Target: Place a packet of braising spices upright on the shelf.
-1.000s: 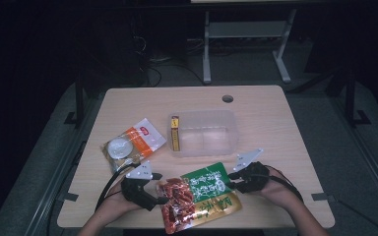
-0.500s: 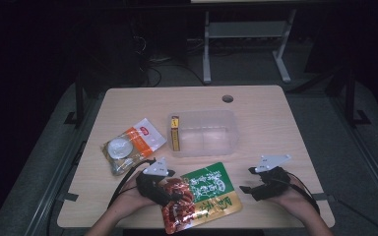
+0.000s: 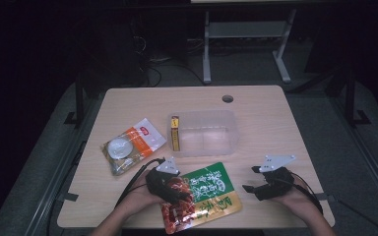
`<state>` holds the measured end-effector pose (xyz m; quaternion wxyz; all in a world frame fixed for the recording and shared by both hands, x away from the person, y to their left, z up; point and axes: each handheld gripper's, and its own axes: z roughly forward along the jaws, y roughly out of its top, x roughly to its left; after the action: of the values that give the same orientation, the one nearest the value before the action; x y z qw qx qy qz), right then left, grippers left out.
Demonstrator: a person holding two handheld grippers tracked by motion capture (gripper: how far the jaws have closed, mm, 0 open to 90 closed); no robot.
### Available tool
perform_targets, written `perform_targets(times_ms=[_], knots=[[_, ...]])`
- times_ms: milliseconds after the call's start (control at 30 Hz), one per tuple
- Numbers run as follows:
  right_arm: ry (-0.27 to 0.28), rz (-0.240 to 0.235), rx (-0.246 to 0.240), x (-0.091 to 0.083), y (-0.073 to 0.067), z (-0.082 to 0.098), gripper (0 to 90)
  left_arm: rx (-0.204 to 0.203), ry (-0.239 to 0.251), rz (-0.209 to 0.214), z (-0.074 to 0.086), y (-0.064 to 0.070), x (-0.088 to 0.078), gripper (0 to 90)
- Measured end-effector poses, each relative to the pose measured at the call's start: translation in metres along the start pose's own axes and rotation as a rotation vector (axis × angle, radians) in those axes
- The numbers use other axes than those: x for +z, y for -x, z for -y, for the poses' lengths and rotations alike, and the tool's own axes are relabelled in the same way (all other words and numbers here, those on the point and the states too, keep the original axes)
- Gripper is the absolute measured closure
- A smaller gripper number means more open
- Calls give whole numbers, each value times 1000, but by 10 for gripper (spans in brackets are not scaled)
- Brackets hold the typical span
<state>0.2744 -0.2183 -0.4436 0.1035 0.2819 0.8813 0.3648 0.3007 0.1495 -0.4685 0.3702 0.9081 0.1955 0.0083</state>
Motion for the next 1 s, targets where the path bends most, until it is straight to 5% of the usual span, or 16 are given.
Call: perform_targets(times_ms=[533,667,1000], knots=[[-12,6,-4,1,0,1,253,67,-8,-26,2,10,1,178],[-11,8,-6,0,0,1,254,97,-22,-27,0,13,-1,284],[-7,8,-2,0,0,0,255,92,-15,-25,-3,18,-1,632]])
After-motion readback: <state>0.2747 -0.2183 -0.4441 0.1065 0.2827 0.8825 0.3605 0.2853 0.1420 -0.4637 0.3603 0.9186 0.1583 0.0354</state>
